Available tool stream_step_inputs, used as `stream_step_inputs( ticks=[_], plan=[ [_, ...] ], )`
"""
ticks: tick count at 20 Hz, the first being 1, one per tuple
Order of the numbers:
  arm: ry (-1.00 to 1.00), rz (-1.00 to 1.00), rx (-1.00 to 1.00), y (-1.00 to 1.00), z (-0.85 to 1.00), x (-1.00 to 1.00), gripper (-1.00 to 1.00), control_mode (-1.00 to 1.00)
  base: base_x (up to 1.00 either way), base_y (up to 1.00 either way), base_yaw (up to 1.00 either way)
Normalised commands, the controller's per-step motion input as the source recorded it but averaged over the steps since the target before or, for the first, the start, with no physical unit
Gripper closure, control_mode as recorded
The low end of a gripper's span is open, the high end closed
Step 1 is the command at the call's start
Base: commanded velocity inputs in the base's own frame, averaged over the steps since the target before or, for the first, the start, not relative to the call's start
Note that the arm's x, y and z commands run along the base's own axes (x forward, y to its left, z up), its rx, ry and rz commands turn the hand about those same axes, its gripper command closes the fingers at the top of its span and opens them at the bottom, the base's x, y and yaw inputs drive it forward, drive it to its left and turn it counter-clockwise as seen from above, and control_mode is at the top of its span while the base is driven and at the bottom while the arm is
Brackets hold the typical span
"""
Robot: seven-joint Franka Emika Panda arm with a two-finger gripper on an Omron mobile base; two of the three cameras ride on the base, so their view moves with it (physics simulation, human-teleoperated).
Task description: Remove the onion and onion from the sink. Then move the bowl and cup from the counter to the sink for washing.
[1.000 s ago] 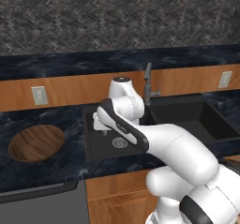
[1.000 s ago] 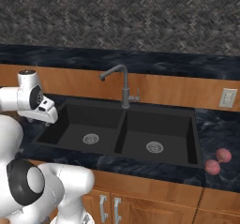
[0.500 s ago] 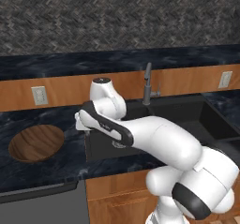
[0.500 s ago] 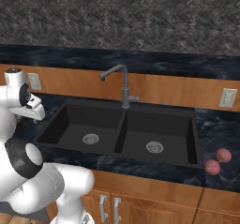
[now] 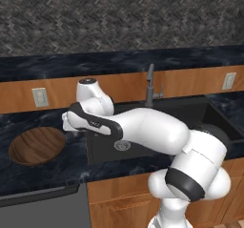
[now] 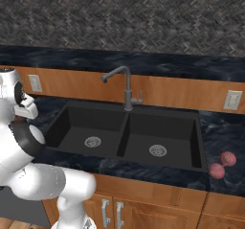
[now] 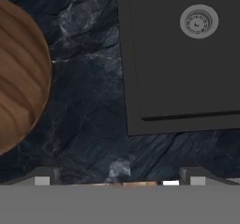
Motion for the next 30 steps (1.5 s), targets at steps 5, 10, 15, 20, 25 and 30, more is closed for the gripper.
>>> stream_step_inputs(
  ticks=[5,10,15,20,25,30],
  plan=[
    [0.00,0.00,0.00,0.29,-0.12,0.23,-1.00,-1.00,0.00,0.00,0.00],
    [0.00,0.00,0.00,0.32,-0.19,0.22,-1.00,-1.00,0.00,0.00,0.00],
    [0.00,0.00,0.01,0.19,-0.20,0.20,-1.00,-1.00,0.00,0.00,0.00],
    [0.00,0.00,0.02,0.16,-0.21,0.16,-1.00,-1.00,0.00,0.00,0.00],
    [0.00,0.00,0.04,0.21,-0.25,0.18,-1.00,-1.00,0.00,0.00,0.00],
    [0.00,0.00,0.05,0.18,-0.26,0.16,-1.00,-1.00,0.00,0.00,0.00]
  ],
)
